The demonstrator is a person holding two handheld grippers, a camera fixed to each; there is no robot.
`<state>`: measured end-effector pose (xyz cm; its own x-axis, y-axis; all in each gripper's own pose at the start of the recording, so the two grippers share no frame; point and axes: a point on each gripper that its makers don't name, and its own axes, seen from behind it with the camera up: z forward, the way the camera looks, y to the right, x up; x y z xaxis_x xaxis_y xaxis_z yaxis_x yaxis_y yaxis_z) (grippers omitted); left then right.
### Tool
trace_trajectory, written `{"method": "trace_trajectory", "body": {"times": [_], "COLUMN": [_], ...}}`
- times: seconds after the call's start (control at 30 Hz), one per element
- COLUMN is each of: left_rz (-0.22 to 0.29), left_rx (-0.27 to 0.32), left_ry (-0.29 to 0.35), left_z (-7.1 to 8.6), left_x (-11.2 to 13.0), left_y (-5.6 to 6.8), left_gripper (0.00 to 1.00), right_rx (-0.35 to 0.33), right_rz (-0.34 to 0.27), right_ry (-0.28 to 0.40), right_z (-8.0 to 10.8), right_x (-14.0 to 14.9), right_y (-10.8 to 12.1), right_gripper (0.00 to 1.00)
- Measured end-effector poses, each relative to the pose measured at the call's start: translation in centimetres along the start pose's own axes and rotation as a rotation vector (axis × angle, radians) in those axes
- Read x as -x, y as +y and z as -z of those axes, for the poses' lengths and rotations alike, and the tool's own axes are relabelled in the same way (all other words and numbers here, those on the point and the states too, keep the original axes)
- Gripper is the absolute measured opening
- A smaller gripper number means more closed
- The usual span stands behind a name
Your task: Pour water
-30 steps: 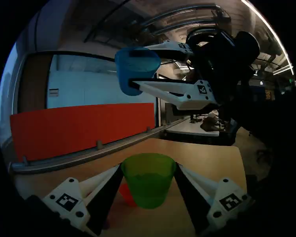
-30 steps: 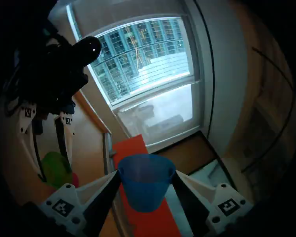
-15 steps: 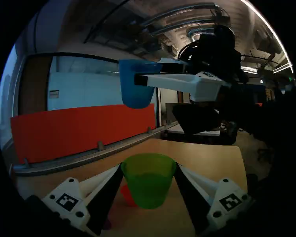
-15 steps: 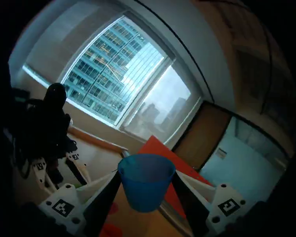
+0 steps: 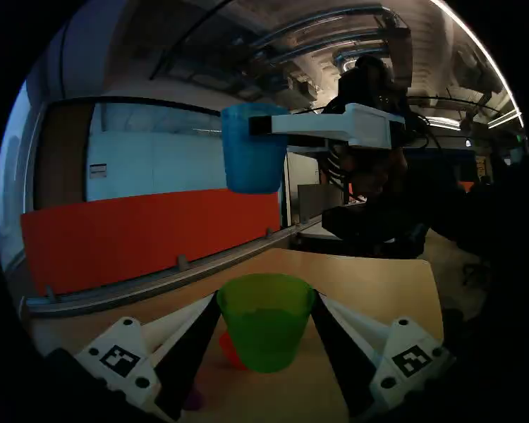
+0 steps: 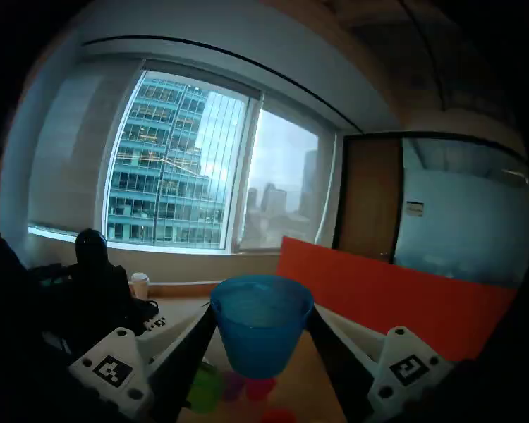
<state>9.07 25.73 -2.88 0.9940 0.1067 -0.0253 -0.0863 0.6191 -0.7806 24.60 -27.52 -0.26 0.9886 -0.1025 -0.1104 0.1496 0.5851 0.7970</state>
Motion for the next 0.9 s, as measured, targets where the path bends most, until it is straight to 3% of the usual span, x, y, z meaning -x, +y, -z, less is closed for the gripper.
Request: {"method": "trace_trajectory", "body": {"times": [0.4, 0.9], "left_rz": [0.006, 0.023], "left_rx": [-0.029, -0.098], "left_ry": [-0.001, 0.009], "left_z": [1.0, 3.6], "left_x": [0.0, -0.6], "left_y": [-1.2, -3.9], "left_gripper": [0.89, 0.89], "right_rx": [0.053, 0.147], "right_rz": [0.0, -0.022], "right_ry": [-0.023, -0.065], "right_z": [2.0, 6.4], "right_x": [1.7, 4.4], "right_y": [1.7, 5.3], "right_gripper": [0.91, 0.91]}}
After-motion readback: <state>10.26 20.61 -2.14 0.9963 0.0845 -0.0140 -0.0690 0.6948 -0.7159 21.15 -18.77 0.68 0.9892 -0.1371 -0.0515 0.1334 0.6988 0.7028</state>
